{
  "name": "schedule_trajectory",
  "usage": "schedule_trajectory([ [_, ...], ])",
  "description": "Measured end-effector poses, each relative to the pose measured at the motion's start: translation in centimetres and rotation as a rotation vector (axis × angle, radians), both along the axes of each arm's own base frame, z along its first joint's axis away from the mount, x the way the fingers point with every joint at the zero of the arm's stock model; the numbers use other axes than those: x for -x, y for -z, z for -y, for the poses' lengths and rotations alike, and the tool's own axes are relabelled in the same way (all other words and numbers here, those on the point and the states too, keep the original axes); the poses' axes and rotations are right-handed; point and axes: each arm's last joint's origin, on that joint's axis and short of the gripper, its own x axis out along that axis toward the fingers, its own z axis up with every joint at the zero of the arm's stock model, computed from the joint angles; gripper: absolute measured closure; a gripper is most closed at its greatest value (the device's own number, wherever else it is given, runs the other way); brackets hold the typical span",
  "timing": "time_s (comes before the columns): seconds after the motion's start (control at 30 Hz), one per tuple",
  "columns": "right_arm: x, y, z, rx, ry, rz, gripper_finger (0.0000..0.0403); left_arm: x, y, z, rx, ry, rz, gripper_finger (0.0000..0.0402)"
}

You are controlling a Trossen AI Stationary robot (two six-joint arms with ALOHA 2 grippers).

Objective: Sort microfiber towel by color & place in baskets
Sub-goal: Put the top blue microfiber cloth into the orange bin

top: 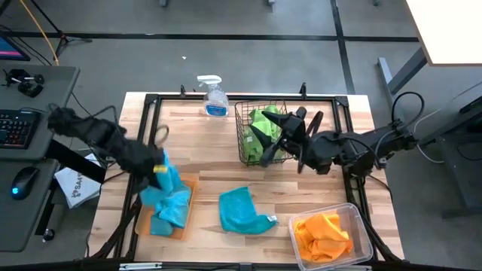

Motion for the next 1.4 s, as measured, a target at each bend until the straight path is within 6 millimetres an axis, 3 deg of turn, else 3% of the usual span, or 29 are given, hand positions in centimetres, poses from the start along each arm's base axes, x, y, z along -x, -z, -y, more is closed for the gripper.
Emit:
schedule_trajectory([
  [0.27, 0.1, 2.1, 0.7, -0.088, 0.037, -0.106, 0.0158, 1.6, 7.5, 4.6, -0.078, 0.044, -0.289, 0.0401],
  [0.5, 0.4, 3.2, 1.3, -0.149, 0.073, -0.158, 0.0158, 1.0, 11.7, 5.3, -0.218, -0.038, -0.069, 0.0401],
  [0.73, 0.3, 3.5, 2.3, -0.191, 0.109, -0.153, 0.0158, -0.8, 11.1, 4.1, -0.332, -0.228, 0.173, 0.0401],
  [0.9, 0.1, 3.6, 2.8, -0.196, 0.115, -0.160, 0.0158, -1.0, 9.3, 3.9, -0.262, -0.276, 0.304, 0.0401],
  [1.1, 0.2, 3.7, 2.8, -0.199, 0.109, -0.168, 0.0158, 1.2, 10.0, 4.7, -0.151, -0.172, 0.117, 0.0401],
  [1.27, 0.3, 4.0, 2.8, -0.249, 0.098, -0.175, 0.0158, 2.8, 12.8, 5.5, -0.169, -0.106, -0.063, 0.0401],
  [1.4, 0.5, 4.4, 2.8, -0.270, 0.109, -0.191, 0.0158, 2.3, 14.8, 6.5, -0.107, -0.083, -0.057, 0.0400],
])
